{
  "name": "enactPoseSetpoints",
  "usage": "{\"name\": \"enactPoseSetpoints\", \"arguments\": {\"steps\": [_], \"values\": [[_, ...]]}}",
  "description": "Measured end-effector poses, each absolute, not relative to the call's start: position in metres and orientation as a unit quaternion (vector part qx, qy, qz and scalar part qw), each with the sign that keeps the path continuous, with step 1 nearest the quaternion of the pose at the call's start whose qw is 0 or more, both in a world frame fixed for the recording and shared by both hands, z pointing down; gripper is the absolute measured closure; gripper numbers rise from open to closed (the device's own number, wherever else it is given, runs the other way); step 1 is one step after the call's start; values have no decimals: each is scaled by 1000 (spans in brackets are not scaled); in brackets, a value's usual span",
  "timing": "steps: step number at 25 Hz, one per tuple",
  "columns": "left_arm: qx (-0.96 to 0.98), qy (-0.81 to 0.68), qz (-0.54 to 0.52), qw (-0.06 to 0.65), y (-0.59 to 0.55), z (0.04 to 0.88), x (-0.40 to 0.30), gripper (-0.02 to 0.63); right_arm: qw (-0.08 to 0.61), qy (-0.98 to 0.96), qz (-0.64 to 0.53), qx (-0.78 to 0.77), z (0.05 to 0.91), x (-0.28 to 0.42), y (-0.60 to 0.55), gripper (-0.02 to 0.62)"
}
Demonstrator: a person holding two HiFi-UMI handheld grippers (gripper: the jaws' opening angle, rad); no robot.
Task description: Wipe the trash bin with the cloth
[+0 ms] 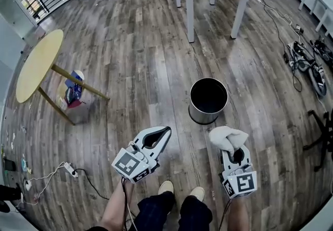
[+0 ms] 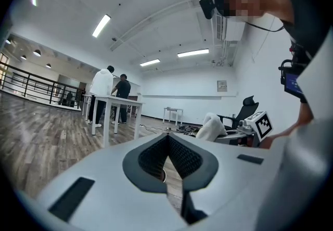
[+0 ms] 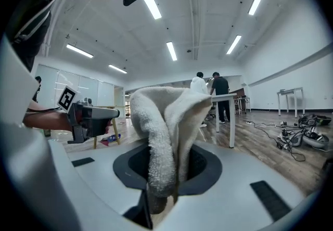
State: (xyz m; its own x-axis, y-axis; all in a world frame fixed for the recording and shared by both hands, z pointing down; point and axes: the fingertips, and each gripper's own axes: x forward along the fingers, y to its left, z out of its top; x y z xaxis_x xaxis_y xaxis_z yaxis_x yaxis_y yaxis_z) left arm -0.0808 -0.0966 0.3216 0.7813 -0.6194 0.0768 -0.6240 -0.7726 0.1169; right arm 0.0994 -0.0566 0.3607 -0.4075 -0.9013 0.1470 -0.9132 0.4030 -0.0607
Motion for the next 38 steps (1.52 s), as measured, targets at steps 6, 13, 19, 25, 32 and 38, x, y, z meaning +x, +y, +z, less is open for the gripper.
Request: {"name": "enactPoseSetpoints", "arguments": {"steps": [6,13,19,25,32,38], "values": [[939,-338,14,68,-96,222,-93,606,47,-834,57,547,260,99,-47,511],[940,-332,28,66,-75,132,-90,606,51,-828,56,555,162,101,-33,511],[945,-320,27,63,-69,63,-88,606,40,-825,56,560,91,91,-32,511],[943,-327,19,64,-52,3,-91,606,25,-814,71,575,39,90,-19,511],[937,-340,19,80,-43,-38,-102,606,19,-813,76,577,-10,80,-9,511],[937,-343,10,65,-44,-81,-110,606,18,-812,69,579,-45,75,-5,511]]}}
